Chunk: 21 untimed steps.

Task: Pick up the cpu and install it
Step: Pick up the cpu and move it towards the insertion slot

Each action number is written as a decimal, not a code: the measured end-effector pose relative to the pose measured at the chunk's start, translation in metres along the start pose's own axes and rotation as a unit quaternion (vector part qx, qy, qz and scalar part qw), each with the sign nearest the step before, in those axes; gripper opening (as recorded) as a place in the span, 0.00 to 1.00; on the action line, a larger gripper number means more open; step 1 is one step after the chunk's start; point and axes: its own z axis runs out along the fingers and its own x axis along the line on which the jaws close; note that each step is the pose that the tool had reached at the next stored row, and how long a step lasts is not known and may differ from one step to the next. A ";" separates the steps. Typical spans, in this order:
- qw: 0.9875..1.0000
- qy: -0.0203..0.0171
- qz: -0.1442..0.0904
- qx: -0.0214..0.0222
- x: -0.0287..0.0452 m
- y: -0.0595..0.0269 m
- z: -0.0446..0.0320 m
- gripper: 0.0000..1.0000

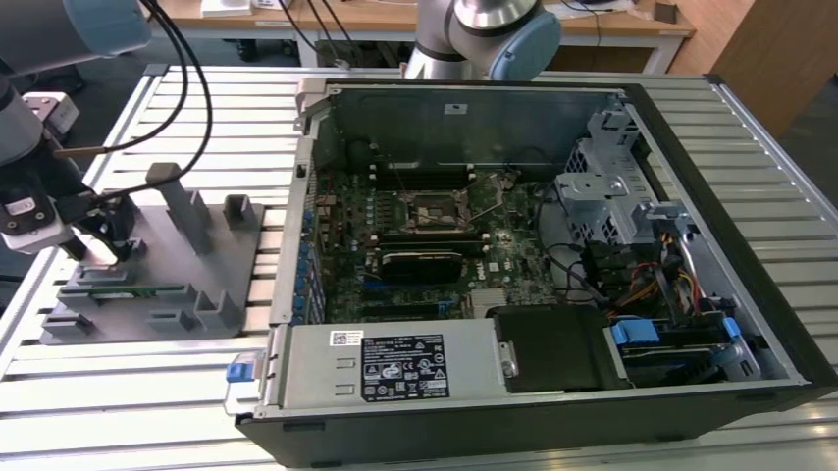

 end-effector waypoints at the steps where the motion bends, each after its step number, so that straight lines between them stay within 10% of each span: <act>1: 1.000 0.000 0.000 0.000 0.0000 0.0000 -0.0004 0.54; 21: 1.000 0.000 0.000 0.000 0.0000 0.0005 -0.0110 0.54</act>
